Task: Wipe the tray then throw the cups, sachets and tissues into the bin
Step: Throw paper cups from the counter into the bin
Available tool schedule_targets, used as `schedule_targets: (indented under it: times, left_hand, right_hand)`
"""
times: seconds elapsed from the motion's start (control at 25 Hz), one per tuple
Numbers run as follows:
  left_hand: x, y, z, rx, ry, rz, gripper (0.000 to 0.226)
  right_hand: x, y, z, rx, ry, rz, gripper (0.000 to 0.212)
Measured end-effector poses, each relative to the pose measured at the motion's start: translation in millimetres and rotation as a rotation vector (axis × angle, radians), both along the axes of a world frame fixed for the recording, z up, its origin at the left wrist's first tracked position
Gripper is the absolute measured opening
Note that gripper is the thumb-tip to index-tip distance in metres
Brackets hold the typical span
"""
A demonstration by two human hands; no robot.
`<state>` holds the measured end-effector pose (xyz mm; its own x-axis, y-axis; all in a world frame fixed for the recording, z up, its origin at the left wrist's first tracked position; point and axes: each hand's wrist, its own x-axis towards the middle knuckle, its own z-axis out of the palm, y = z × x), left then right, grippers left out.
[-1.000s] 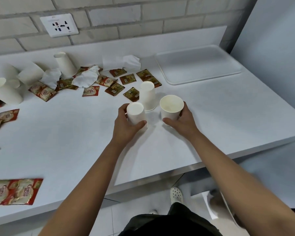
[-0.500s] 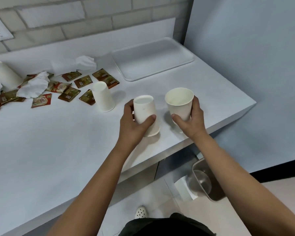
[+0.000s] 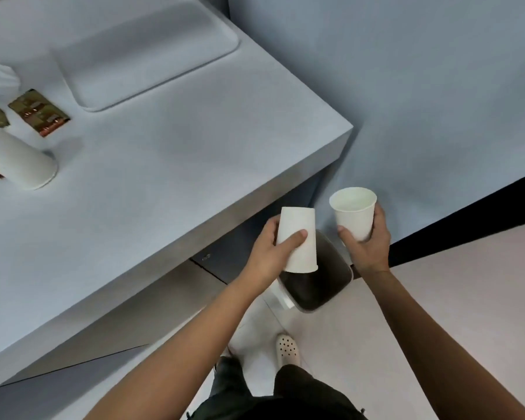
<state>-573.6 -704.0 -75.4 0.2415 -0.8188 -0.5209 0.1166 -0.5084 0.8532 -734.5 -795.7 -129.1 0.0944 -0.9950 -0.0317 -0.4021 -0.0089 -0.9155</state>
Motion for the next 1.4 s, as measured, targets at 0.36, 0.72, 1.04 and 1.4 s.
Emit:
schedule_targets:
  times: [0.36,0.72,1.04,1.4]
  left_hand:
    - [-49,-36,-132,0.624,0.092,0.104,0.055]
    - [-51,-34,-174,0.639,-0.143,-0.04,0.058]
    - [-31,-17,-102,0.38,-0.111,-0.029,0.033]
    - [53,47,58,-0.021,-0.238,0.203,0.027]
  right_hand:
    - [-60,3,-131,0.456,0.406,0.267,0.078]
    - [-64,0,-160,0.53,0.555,0.351,0.045]
    - [-28,2,-90,0.258,0.226,0.188,0.024]
    - [120,15,73,-0.165,-0.15,0.359,0.027]
